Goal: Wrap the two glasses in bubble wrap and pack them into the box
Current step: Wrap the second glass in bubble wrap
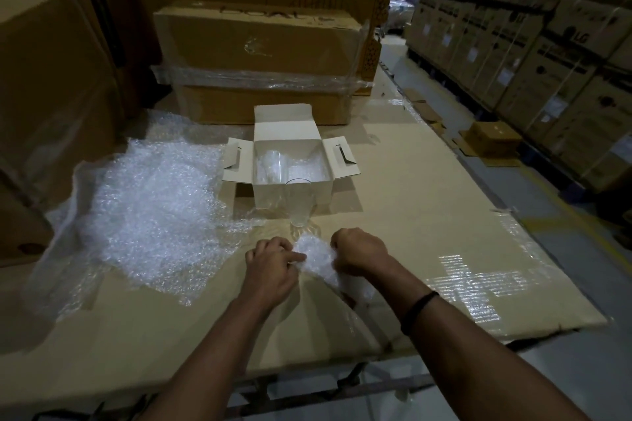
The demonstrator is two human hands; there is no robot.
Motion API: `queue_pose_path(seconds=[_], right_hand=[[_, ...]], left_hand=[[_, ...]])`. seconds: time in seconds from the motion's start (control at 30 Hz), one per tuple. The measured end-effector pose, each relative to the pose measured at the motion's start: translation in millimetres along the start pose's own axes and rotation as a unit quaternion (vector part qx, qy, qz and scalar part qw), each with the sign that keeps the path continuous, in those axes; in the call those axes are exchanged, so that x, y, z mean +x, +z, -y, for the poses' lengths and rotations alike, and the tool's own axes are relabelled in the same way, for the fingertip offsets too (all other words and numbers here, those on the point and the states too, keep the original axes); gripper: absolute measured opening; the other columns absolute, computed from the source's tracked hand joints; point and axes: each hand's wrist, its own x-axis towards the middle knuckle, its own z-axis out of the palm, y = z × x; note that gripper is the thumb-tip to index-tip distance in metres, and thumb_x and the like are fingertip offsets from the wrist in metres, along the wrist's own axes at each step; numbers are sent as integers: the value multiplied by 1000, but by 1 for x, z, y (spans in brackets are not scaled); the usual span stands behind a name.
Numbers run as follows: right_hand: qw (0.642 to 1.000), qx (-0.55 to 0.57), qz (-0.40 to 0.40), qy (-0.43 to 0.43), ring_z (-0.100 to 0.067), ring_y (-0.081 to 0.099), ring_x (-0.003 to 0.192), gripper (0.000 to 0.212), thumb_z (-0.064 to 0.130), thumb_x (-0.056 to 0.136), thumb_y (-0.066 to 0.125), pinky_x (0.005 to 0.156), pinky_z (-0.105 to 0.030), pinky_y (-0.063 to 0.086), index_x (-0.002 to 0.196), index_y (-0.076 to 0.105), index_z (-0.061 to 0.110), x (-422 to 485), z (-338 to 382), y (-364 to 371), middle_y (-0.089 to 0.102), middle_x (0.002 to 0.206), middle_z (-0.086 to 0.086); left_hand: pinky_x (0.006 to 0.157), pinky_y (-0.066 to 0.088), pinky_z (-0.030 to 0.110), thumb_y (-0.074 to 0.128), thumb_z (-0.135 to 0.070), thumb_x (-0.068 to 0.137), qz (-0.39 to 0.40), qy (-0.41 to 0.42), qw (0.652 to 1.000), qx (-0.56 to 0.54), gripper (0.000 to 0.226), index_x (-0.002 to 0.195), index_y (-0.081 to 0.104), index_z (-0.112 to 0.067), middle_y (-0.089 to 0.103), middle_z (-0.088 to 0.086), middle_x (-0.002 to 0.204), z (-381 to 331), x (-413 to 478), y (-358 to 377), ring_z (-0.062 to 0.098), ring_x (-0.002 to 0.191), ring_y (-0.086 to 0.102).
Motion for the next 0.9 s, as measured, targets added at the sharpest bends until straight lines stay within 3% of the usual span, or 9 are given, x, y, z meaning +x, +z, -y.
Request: queue_pose_path(seconds=[0.13, 0.27, 0.33, 0.43, 0.57, 0.67, 0.73, 0.77, 0.9], right_hand=[[999, 17, -26, 19, -27, 60, 99, 25, 20, 86, 57, 76, -32, 47, 111, 58, 17, 3, 3, 1, 62, 111, -7], [988, 104, -102, 56, -29, 60, 89, 12, 23, 92, 51, 71, -33, 48, 102, 55, 17, 2, -7, -4, 64, 101, -7], [969, 196, -124, 90, -32, 63, 81, 7, 22, 92, 53, 66, -37, 53, 99, 53, 19, 0, -15, -9, 65, 96, -10], [903, 379, -159, 127, -30, 67, 59, 12, 7, 88, 56, 49, -41, 58, 86, 57, 19, -6, -30, -11, 66, 80, -12], [800, 547, -188, 161, -29, 70, 68, 17, 3, 82, 60, 67, -50, 61, 80, 66, 19, -8, -47, -4, 70, 80, -14], [675, 703, -140, 174, -22, 65, 65, 19, -11, 86, 54, 69, -34, 60, 93, 67, 1, -5, -50, -11, 69, 89, -24], [617, 765, -106, 153, -24, 65, 75, 31, -17, 83, 52, 64, -27, 59, 104, 65, 1, -5, -53, -16, 70, 97, -23], [607, 776, -100, 138, -25, 65, 78, 35, -19, 82, 54, 63, -27, 58, 105, 64, 5, -4, -54, -17, 71, 98, -21], [636, 751, -122, 129, -28, 69, 83, 34, -15, 81, 63, 78, -36, 59, 110, 61, 3, 10, -42, -22, 71, 97, -22]], left_hand=[[93, 43, 34, 55, 0, 84, -59, -17, 983, -174, 41, 118, 68, -18, 57, 3, 118, 2, 9, 0, 23, 110, 52], [77, 44, 20, 59, 5, 85, -106, -115, 939, -305, 53, 135, 50, -14, 53, 3, 121, -4, 27, -5, 19, 106, 55], [86, 48, 27, 67, 5, 83, -90, -145, 919, -355, 74, 147, 35, -16, 52, 4, 129, -2, 39, -3, 20, 113, 53], [101, 46, 38, 77, 1, 78, -70, -154, 916, -363, 92, 152, 25, -18, 51, 9, 138, 3, 54, 5, 25, 125, 50], [98, 43, 31, 85, -10, 72, -49, -138, 919, -367, 97, 151, 30, -16, 49, 9, 145, 3, 67, 3, 24, 128, 50], [101, 47, 40, 85, -12, 71, -64, -133, 915, -375, 79, 140, 48, -12, 60, 11, 131, 7, 71, 4, 25, 118, 57], [99, 49, 43, 84, -14, 73, -77, -146, 905, -392, 71, 136, 53, -11, 64, 11, 125, 10, 71, 7, 25, 114, 60], [98, 50, 42, 83, -15, 74, -86, -154, 899, -401, 69, 136, 54, -10, 65, 11, 123, 12, 72, 8, 24, 113, 61], [99, 50, 43, 86, -22, 72, -100, -168, 894, -404, 82, 144, 46, -16, 62, 5, 127, 9, 73, 9, 20, 114, 59]])
